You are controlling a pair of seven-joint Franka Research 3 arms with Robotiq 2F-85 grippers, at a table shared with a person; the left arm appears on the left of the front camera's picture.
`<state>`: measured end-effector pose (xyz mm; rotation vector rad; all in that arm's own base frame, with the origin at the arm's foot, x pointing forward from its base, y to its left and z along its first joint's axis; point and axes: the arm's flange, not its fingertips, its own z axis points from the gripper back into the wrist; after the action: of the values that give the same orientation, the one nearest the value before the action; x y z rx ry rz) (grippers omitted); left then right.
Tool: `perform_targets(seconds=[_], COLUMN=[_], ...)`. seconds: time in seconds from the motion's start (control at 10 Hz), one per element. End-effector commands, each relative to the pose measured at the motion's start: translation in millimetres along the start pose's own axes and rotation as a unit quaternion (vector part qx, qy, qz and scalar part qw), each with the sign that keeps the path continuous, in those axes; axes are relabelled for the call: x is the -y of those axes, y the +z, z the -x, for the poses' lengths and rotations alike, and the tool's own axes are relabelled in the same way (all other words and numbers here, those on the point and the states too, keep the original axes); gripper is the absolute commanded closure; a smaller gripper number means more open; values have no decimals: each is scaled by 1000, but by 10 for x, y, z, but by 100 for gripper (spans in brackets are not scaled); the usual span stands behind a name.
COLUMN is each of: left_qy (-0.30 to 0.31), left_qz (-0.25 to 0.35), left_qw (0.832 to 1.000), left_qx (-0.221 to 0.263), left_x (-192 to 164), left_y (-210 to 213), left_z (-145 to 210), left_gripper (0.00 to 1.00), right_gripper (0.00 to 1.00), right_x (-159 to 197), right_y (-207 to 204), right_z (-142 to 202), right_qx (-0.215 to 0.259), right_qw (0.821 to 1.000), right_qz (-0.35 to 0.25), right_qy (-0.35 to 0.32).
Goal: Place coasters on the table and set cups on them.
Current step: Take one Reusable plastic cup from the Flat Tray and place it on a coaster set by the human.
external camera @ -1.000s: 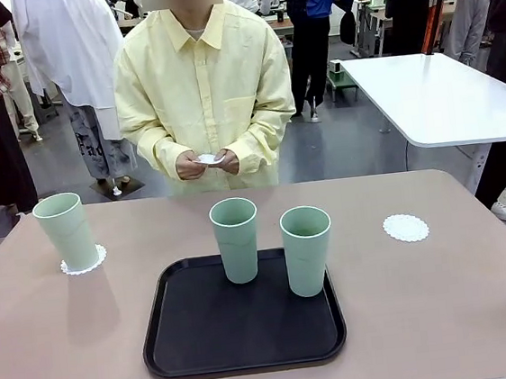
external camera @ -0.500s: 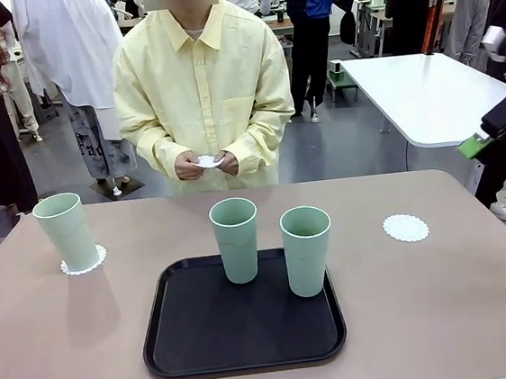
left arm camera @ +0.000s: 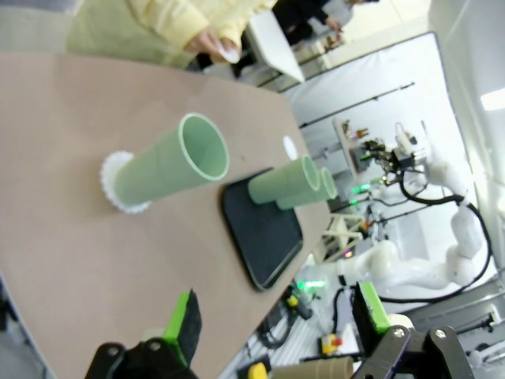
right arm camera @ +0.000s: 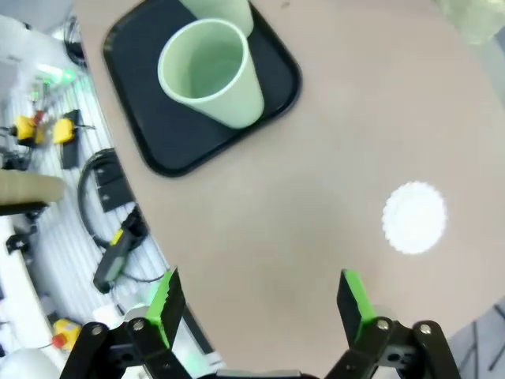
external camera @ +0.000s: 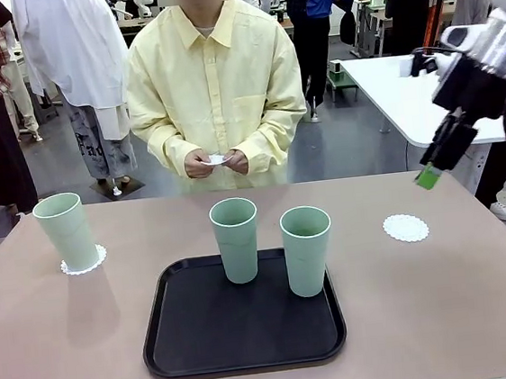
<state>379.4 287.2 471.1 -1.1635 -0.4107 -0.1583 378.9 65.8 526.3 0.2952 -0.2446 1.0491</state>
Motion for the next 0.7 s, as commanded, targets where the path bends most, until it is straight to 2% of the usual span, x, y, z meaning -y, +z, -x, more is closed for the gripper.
perform_targets(seconds=[0.0, 0.1, 0.2, 0.6], left_qy=[-1, -1, -1, -1], left_qz=[2, 2, 2, 2], left_qw=[1000, 1000, 1000, 1000], left_qx=[2, 2, 2, 2], left_x=[14, 14, 14, 14], left_y=[18, 18, 18, 18], left_z=[7, 7, 7, 7], left_gripper=[0, 0, 0, 0], right_gripper=[0, 0, 0, 0], right_x=[61, 78, 0, 0], right_y=[-224, -295, -104, -104], right_z=[-53, -69, -78, -78], right_qx=[10, 17, 4, 4], right_qw=[1000, 1000, 1000, 1000], right_qz=[27, 24, 16, 16], right_qy=[0, -3, 9, 9])
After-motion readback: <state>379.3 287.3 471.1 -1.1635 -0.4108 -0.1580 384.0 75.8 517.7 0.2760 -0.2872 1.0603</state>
